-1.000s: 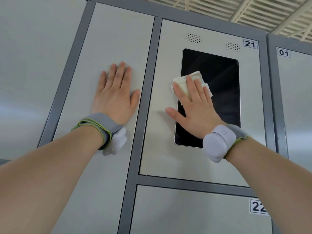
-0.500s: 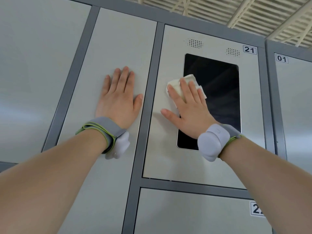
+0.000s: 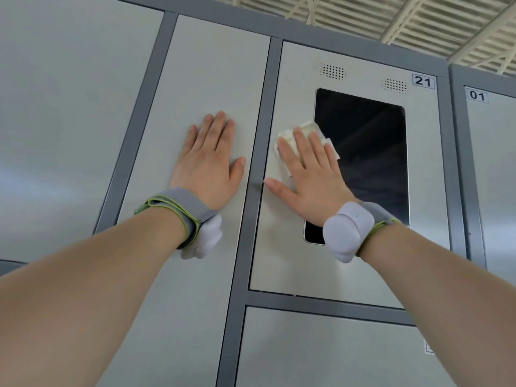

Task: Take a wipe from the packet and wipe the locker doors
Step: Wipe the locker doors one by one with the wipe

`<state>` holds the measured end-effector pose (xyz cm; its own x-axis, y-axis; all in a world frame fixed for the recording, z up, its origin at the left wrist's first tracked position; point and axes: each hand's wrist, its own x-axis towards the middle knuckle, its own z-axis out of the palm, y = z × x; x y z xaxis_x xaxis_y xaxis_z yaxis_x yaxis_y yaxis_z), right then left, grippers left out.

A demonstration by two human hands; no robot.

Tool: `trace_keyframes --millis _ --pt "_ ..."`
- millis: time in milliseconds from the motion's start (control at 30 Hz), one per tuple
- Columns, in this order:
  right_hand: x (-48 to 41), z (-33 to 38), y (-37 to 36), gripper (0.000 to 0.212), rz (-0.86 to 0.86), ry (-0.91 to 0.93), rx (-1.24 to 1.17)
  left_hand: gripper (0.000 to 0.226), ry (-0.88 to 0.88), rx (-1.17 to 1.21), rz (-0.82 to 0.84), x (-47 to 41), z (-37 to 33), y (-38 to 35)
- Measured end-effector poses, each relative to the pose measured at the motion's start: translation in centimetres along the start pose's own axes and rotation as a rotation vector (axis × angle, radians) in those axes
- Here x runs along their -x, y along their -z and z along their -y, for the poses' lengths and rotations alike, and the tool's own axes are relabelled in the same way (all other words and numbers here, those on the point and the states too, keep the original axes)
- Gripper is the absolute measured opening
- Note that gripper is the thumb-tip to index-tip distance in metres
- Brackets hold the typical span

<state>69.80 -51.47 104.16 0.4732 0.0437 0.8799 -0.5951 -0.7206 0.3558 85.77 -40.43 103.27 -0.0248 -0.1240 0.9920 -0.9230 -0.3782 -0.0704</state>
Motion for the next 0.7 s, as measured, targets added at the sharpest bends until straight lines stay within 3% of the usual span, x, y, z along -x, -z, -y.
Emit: trace_keyframes --millis 100,267,533,700 --pt "-1.6 -0.4 0.8 0.071 0.032 -0.05 0.012 0.073 -0.008 -0.005 0.006 0.1 0.1 -0.1" --pt "-3.8 0.7 1.0 0.068 0.044 -0.172 -0.069 0.071 -0.025 0.001 -0.008 0.2 0.3 -0.1" --pt "-0.3 0.7 0.5 0.067 0.078 0.001 -0.051 0.08 -0.099 0.022 0.009 0.6 1.4 0.1" --pt "-3.2 1.1 1.3 0.066 0.075 -0.165 -0.115 0.077 -0.121 0.045 0.002 1.0 1.7 0.1"
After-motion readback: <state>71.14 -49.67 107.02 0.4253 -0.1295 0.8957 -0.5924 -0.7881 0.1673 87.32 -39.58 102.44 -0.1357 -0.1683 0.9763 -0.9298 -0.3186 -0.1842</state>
